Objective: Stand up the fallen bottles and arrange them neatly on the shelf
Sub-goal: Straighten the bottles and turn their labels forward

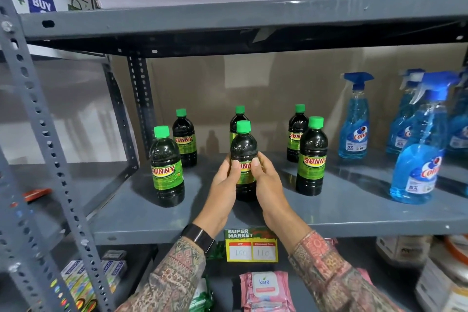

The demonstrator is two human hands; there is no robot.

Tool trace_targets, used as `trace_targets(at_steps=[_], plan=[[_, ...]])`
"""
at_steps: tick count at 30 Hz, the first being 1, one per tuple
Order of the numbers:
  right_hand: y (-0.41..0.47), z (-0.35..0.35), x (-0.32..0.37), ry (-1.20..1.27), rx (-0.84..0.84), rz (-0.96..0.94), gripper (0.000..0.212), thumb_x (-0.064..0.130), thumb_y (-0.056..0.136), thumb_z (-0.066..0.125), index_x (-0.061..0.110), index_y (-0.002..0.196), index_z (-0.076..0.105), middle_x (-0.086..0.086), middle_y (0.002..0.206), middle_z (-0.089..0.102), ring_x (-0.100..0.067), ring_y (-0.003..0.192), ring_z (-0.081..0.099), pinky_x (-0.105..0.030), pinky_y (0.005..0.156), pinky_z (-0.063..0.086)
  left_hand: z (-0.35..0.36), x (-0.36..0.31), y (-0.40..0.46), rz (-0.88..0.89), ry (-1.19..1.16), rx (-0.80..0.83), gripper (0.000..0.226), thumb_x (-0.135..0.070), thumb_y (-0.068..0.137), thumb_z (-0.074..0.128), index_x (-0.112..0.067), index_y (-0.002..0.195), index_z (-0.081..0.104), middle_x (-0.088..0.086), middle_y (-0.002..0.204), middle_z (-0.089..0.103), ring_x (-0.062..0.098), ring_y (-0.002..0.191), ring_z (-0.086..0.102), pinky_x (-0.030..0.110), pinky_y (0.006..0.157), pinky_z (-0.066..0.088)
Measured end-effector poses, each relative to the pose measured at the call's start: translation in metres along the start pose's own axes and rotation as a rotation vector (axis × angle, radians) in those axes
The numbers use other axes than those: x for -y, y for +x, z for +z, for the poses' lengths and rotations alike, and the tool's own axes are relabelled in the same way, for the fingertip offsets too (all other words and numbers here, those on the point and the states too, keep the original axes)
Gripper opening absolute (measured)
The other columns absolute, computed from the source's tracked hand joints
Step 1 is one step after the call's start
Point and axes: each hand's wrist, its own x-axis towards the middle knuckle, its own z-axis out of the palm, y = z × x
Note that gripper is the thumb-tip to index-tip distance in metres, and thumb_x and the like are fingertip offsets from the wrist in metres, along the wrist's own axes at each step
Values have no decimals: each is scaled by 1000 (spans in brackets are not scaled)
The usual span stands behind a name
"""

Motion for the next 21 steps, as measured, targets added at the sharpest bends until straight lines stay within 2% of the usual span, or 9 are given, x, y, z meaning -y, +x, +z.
trace_targets(at_steps=[3,5,8,11,14,16,18,20,21], plan=[[-15,-18,2,-14,-14,-55,41,33,109,51,31,150,48,18,129,61,13,110,58,-9,85,50,5,-5,-19,69,-12,-188,50,-43,107,54,-37,156,46,-13,154,56,-6,126,58,22,105,45],[-28,-42,1,-17,-55,-116,31,31,106,57,33,136,59,7,128,70,-1,113,68,-20,95,54,15,-3,-39,190,120,-395,44,-37,107,56,-35,151,52,-13,151,57,-1,129,56,25,104,44],[-44,-81,3,91,-135,-186,18,17,104,60,19,120,68,-13,104,77,-24,92,75,-36,83,62,42,-1,-65,437,323,-499,33,-26,103,62,-35,135,62,-22,133,59,7,131,55,32,106,43],[-40,-120,14,53,-294,-277,14,9,103,61,19,109,69,-6,94,75,-25,85,70,-35,76,61,80,0,-61,514,399,-296,25,-27,99,63,-32,122,70,-19,120,66,10,118,64,38,98,54],[-14,-151,17,-128,-357,-260,18,32,98,67,38,115,66,4,112,71,-21,108,69,-44,97,58,110,0,-33,394,443,-89,41,-44,95,60,-36,135,65,-19,128,66,1,121,62,40,106,54],[4,-166,21,-233,-267,-158,29,39,98,66,44,126,60,5,128,66,-15,122,63,-47,110,50,124,0,-10,233,374,-23,55,-49,98,58,-37,152,50,-13,146,59,5,135,56,41,117,46],[18,-172,23,-249,-163,-61,42,33,101,65,38,141,53,2,139,61,-14,129,59,-42,113,46,131,-2,10,98,248,55,64,-42,105,58,-32,163,35,-7,163,46,10,147,46,41,125,38],[28,-176,23,-196,-57,-10,47,23,102,66,32,146,51,-1,140,62,-15,127,61,-37,110,49,134,0,26,60,202,99,64,-35,107,58,-27,165,33,-7,166,43,9,148,46,40,126,36],[31,-176,22,-167,1,1,45,18,102,66,30,143,53,-1,138,64,-15,125,64,-38,109,50,133,2,31,68,212,116,58,-33,108,57,-27,162,39,-7,162,50,7,144,51,39,124,39]])
